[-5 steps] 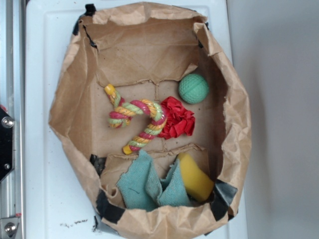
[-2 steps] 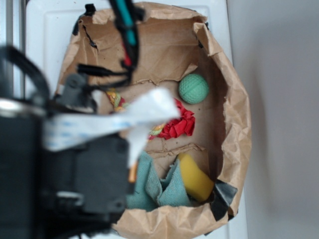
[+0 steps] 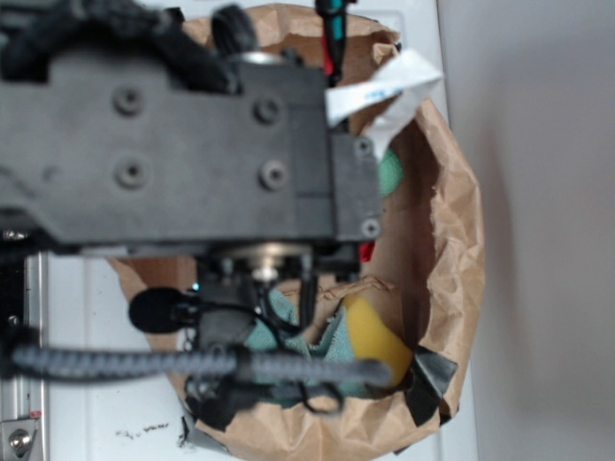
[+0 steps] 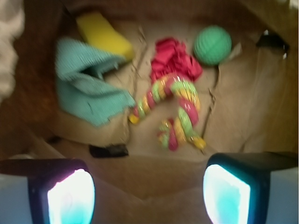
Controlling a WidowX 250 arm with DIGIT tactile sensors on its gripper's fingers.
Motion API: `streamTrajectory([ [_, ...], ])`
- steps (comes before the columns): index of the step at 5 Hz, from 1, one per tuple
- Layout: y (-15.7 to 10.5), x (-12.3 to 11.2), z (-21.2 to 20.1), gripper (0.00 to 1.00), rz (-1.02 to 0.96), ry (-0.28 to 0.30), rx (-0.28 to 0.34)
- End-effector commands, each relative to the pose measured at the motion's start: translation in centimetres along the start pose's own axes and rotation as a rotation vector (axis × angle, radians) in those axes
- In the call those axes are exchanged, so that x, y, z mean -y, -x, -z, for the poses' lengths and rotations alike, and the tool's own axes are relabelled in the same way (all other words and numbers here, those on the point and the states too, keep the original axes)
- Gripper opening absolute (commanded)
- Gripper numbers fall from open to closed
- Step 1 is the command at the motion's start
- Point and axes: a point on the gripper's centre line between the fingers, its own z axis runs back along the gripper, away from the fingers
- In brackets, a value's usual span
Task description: Grab the multicolored rope.
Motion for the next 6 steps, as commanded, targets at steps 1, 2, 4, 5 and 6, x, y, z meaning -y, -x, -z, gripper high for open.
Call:
streamTrajectory([
  [1,-0.4,-0.4,-1.0,1.00,-0.024,-0.012,0.038],
  [2,-0.4,-0.4,-1.0,1.00,-0.024,-0.012,0.038],
  [4,-1.7,-1.6,1.3,1.00,-0.063,-0.006,0.055],
  [5,-2.3,-2.5,2.6,1.00,-0.084,-0.034,0.048],
  [6,-2.6,-3.5,3.6,1.00,-0.110,-0.066,0.038],
])
